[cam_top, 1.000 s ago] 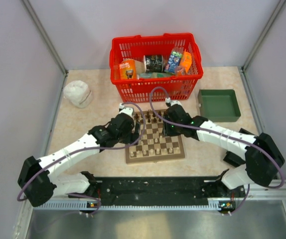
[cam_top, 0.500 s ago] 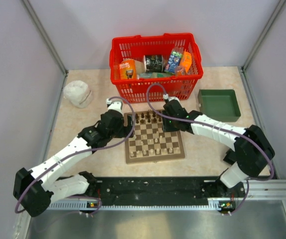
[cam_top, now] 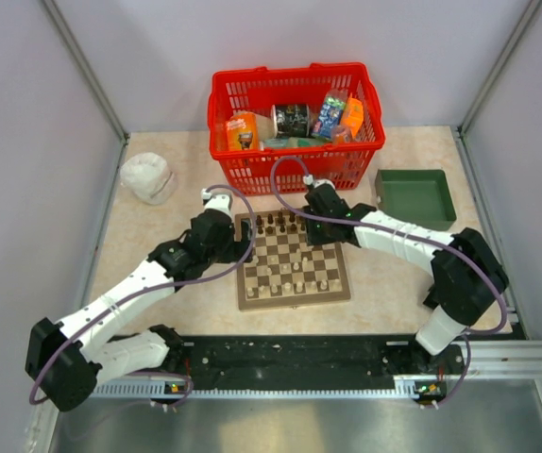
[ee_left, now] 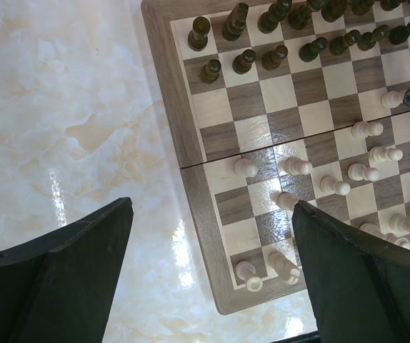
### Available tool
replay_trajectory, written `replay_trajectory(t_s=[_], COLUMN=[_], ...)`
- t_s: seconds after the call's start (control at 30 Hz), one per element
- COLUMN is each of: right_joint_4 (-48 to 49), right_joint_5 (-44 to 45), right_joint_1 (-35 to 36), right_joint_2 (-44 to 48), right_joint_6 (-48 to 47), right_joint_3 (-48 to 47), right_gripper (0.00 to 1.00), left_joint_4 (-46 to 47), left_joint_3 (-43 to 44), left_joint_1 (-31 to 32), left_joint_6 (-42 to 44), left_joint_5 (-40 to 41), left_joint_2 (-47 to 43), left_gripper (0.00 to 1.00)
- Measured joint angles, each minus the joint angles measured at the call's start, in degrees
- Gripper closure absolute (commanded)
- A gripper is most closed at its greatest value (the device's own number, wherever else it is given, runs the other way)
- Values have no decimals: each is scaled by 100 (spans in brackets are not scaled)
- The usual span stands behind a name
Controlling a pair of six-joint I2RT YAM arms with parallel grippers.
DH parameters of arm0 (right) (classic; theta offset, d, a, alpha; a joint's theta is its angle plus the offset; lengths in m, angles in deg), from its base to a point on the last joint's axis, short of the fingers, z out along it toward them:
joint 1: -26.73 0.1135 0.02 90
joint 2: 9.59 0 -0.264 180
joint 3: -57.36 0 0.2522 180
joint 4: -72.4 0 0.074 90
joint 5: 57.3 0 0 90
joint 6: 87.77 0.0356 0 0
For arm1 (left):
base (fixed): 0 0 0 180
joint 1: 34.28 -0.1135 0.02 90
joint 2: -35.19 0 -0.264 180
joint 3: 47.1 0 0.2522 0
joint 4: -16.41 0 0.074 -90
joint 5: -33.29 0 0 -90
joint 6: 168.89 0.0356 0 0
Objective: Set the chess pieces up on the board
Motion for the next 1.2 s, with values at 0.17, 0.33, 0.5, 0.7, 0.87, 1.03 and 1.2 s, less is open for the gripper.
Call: replay_trajectory(t_s=[0.17,0.33,0.5,0.7,0.87,1.03,1.2], right_joint_4=[-20,-31,-61,-94,-142,-151,-155], right_joint_5=[-4,-9,-26,-46,-46,-46,-46], right_joint_1=[-55,-74,-74,-74,-74,-74,-74], right_joint_2=[-138,-247,-363,-382,-385,-393,-428], right_joint_6=[-96,-149,-181,-212,-221,-229,-262], right_joint_3=[-31,-107,-267,-280,-280,-278,-280], right_gripper=[68,69,70,70,70,72,72], left_joint_4=[2,0,-4,0,-2,0,0], left_joint_3=[-7,-72,-96,-173,-269,-278,-278], left_joint_1=[-11,-26,-35,-37,-48,-55,-63], left_joint_6=[39,61,61,59,57,57,57], left_joint_5=[0,0,2,2,-26,-44,-42], left_joint_2=[0,0,-11,-125,-129,-129,-140], left_gripper=[1,1,1,1,1,1,1])
